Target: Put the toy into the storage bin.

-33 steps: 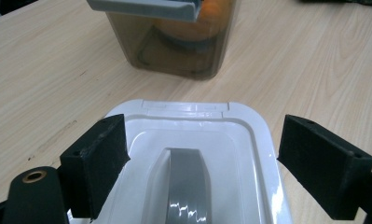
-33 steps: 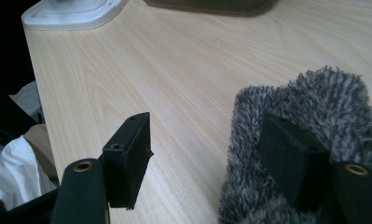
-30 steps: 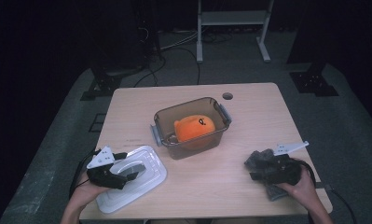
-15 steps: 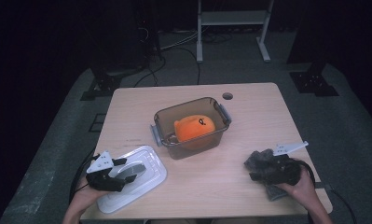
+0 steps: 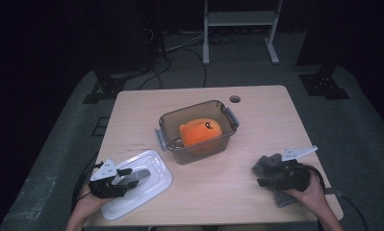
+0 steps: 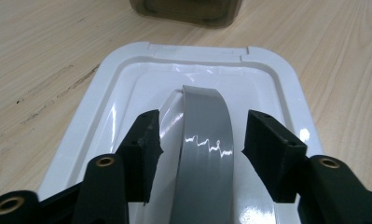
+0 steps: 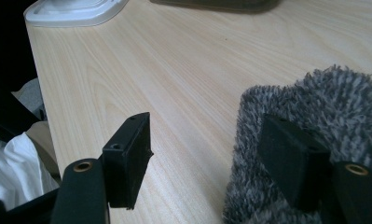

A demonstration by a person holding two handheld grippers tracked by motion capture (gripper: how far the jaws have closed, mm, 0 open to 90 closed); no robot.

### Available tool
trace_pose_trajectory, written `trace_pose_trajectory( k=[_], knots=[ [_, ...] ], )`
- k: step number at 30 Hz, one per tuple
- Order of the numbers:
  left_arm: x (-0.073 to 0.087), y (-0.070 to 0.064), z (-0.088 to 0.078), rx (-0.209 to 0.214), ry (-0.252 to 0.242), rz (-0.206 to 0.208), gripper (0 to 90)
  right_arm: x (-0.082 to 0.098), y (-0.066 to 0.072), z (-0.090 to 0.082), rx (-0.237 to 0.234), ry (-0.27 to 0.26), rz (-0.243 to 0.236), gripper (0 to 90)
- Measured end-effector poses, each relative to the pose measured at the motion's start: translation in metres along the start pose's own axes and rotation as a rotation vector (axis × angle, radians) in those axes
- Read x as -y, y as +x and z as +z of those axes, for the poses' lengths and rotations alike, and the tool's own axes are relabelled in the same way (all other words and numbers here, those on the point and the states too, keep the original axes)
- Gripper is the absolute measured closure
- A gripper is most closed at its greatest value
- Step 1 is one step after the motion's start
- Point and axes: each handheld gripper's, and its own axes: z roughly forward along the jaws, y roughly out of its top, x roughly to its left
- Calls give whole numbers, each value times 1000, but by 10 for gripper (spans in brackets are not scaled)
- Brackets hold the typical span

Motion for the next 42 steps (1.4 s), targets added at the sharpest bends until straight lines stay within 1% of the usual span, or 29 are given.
trace_pose_trajectory(
  k=[2, 3, 4, 5, 8, 9, 11, 12, 18, 26, 29, 32, 35, 38, 39, 42],
  knots=[
    [0, 0, 0, -4, 1, 7, 510, 0, 0, 0, 1, 1, -2, 334],
    [0, 0, 0, -18, -2, 11, 524, 0, 0, 0, 1, 1, -3, 334],
    [0, 0, 0, -18, 1, 8, 540, 0, 0, 0, 1, 0, -3, 334],
    [0, 0, 0, -8, 3, 7, 558, 0, 0, 0, 1, 0, -3, 335],
    [0, 0, 1, -7, 11, 11, 584, 0, 0, 0, 1, 0, -3, 335],
    [1, -1, 1, -13, 12, 18, 596, 0, 0, 0, 1, 0, -4, 334],
    [1, -1, 1, -10, 11, 19, 622, 0, 0, 0, 0, 1, -4, 335],
    [1, -1, 1, -7, 8, 26, 634, 0, 0, 0, 0, 2, -5, 335],
    [0, -1, 1, 1, 10, 32, 653, 0, 0, 0, 1, 3, -4, 335],
    [-3, -2, 1, 6, 30, 39, 663, 0, 1, 1, -1, 5, -9, 335],
    [-4, -3, -1, 6, 35, 41, 663, 0, 0, 0, 0, 4, -4, 335],
    [-7, -5, -7, 8, 34, 43, 663, 0, 0, 0, -1, 5, -1, 335],
    [-11, -5, -12, 5, 22, 42, 663, 0, 0, 0, 0, 4, -3, 334],
    [-14, -5, -16, 4, 24, 39, 664, 0, 0, -1, -1, 1, -3, 335],
    [-16, -6, -18, 4, 32, 42, 664, 0, 0, -1, 0, -1, -4, 335],
    [-18, -7, -22, 8, 32, 31, 664, 0, 0, -1, 0, -1, -4, 335]
  ],
)
